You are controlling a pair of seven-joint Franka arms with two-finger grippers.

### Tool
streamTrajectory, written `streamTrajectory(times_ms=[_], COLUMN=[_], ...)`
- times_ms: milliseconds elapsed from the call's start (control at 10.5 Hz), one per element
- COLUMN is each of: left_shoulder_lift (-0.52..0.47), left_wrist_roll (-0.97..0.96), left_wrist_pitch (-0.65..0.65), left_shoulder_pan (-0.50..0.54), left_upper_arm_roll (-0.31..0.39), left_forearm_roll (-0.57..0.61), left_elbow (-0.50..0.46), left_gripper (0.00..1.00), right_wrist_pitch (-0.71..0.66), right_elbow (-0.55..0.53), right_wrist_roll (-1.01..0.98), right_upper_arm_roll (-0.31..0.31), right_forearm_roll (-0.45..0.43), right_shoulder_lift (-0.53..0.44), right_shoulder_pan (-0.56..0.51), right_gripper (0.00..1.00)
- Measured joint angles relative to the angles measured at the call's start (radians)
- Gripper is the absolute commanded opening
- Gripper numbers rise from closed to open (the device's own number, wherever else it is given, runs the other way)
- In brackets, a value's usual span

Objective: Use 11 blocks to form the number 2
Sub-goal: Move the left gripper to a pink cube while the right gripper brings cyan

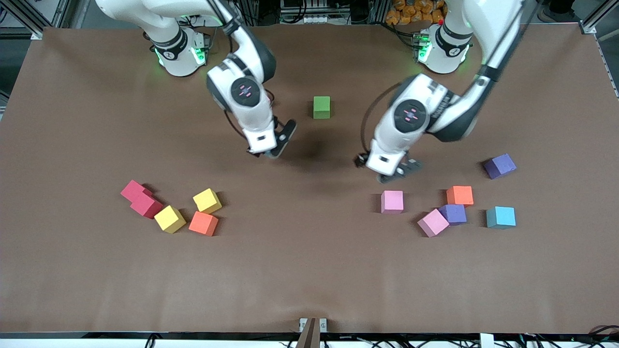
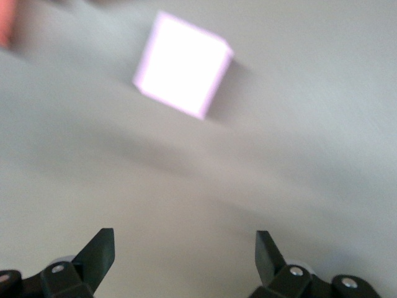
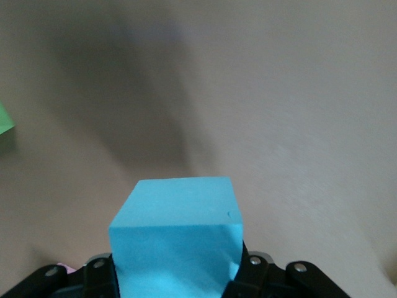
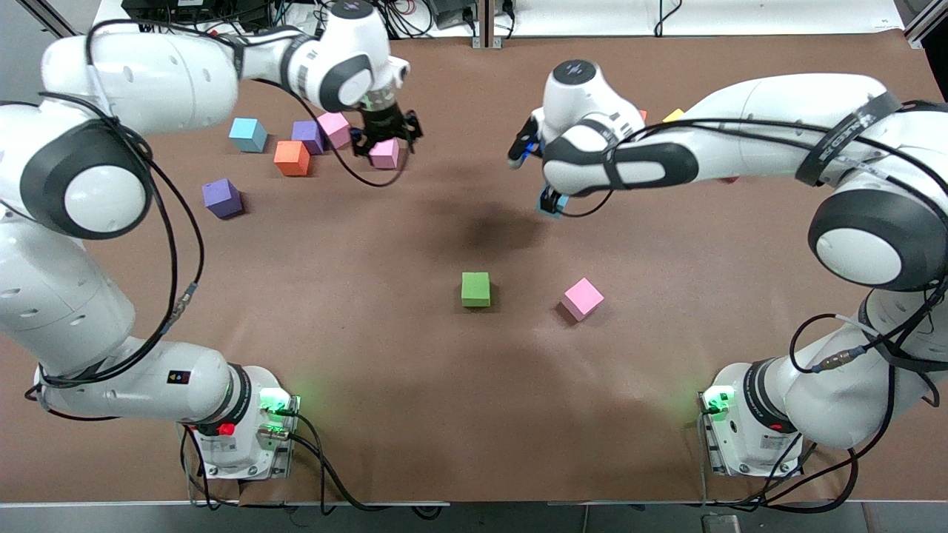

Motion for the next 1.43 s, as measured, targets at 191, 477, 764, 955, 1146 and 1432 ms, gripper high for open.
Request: streamTrajectory(times_ms=[191,477,764,955,1146,1432], left_shoulder_lift=[0.010,0.104,0.192,0.203,0.203,0.219], left_wrist_roll=[0.102,0.173,0.258,0.350,0.406,0.485], left_wrist_pitch=[-0.036,-0.097,-0.097,-0.098,-0.101,-0.105], left_shoulder_pan=[0.072,0.079,0.072,0.077,0.081,0.073], left_upper_arm_roll=[0.000,-0.002,0.000,0.024,0.029,0.029], left_forearm_roll=[0.032,0.075,0.089,0.089,0.089,0.090], left_elbow=[0.045,0.161,0.212,0.230,0.246,0.249], left_gripper=[1.00,1.00,1.00,1.00,1.00,1.00], right_wrist_pitch=[0.034,0.079,0.099,0.119,0.131,0.131], right_elbow=[-0.023,-0.057,-0.066,-0.068,-0.068,-0.068], right_wrist_roll=[-0.025,-0.049,-0.051,-0.052,-0.053,-0.053], right_upper_arm_roll=[0.000,0.000,0.000,-0.001,-0.001,-0.001], right_forearm_roll=[-0.030,-0.042,-0.043,-0.044,-0.046,-0.049], right_shoulder_lift=[0.000,0.001,0.010,0.035,0.057,0.073], right_shoulder_pan=[0.073,0.159,0.237,0.267,0.282,0.301], right_gripper=[0.36,0.35,0.35,0.35,0.35,0.35])
